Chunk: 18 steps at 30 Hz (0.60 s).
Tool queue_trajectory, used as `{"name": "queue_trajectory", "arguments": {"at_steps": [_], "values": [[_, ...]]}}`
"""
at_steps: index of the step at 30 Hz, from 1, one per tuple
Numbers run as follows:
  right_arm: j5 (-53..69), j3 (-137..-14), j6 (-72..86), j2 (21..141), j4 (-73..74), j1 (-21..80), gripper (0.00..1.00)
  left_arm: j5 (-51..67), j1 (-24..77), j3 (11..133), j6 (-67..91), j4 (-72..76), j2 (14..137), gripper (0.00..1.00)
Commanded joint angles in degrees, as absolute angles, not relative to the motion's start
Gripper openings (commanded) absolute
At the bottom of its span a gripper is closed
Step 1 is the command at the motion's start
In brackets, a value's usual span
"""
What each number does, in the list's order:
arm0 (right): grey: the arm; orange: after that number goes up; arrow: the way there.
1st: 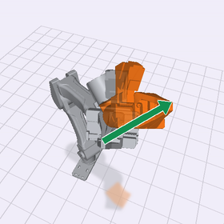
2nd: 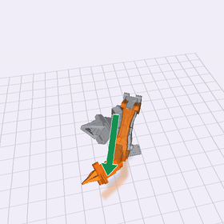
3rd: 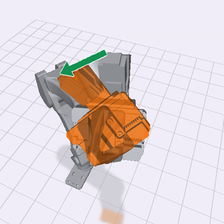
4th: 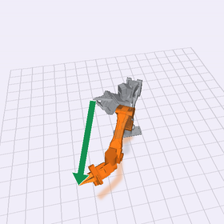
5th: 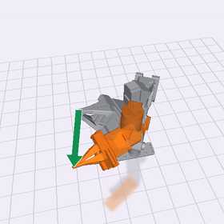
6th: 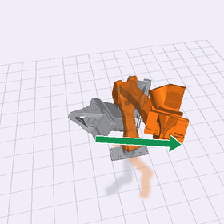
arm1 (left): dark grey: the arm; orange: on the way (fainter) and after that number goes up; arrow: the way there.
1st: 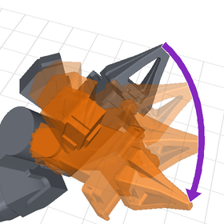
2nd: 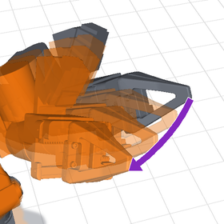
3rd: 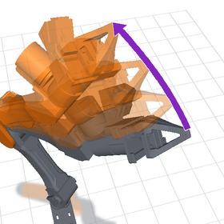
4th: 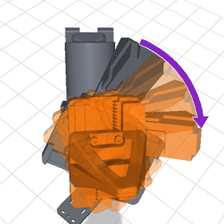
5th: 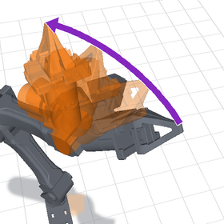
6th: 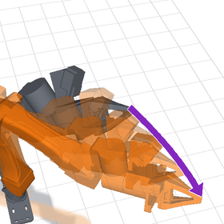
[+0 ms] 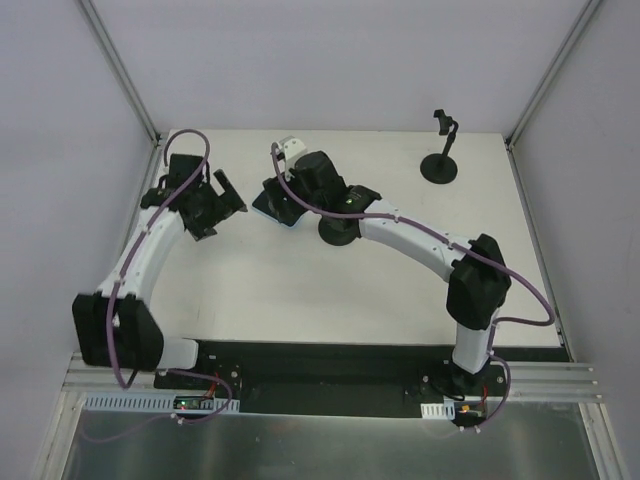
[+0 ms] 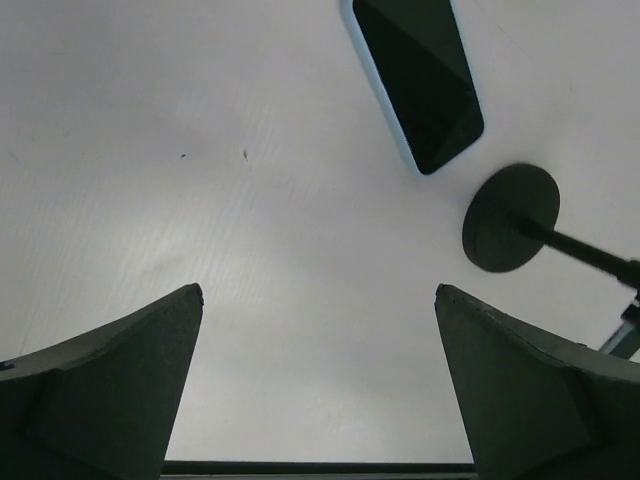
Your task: Place the phone on the phone stand
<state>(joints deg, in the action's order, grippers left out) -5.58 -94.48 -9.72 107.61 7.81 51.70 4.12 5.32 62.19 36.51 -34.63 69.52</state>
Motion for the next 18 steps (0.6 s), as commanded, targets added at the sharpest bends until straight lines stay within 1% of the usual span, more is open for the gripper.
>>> {"name": "queue_trajectory", "arguments": {"at_steps": [1,2,3,4,5,6,7,8,9,10,11,13,17,18], "values": [[-5.45,-96.95,-9.49,98.62,8.62,51.24,0.84,10.53,1.25,73.26,42.89,-37.36,85.57,0.99],[-5.71,-96.51,-9.84,97.05,8.61,50.81,0.85,13.68,0.62,75.91,41.93,-37.35,88.82,0.97],[-5.71,-96.16,-10.02,96.34,8.61,50.45,0.85,13.97,0.35,78.81,39.31,-37.35,95.47,0.95],[-5.45,-95.63,-10.02,95.72,8.53,49.93,0.85,14.50,-0.34,84.06,38.33,-37.44,98.84,0.92],[-4.23,-93.97,-9.32,94.32,8.44,48.88,0.85,16.24,-1.48,86.55,37.54,-37.44,101.92,0.82],[-3.26,-92.22,-8.79,93.18,7.92,48.35,0.85,21.31,-2.02,88.75,36.05,-37.27,107.09,0.79],[-2.38,-90.11,-8.44,92.03,6.87,47.90,0.85,22.58,-2.28,93.29,34.64,-36.57,109.31,0.79],[-1.24,-84.69,-7.74,89.24,3.38,47.03,0.86,23.28,-2.20,95.69,30.89,-36.65,113.16,0.80],[-0.80,-82.03,-7.47,87.64,1.51,46.59,0.86,24.94,-2.28,99.19,29.37,-36.65,114.68,0.81],[-0.53,-79.65,-7.30,86.15,0.28,45.71,0.86,25.40,-2.29,100.53,27.70,-36.65,115.92,0.81],[1.65,-74.76,-7.38,83.26,-3.48,45.27,0.87,24.88,-2.20,101.59,24.99,-36.65,117.75,0.81],[1.85,-70.95,-7.21,79.22,-5.88,43.61,0.87,24.43,-2.28,104.49,22.16,-36.83,119.87,0.79],[3.77,-63.12,-6.07,72.96,-12.45,39.47,0.88,30.58,-1.67,110.64,17.68,-37.97,127.07,0.77],[3.95,-59.71,-5.89,71.99,-13.79,38.68,0.88,30.85,-1.32,113.18,17.32,-38.14,128.13,0.75]]}}
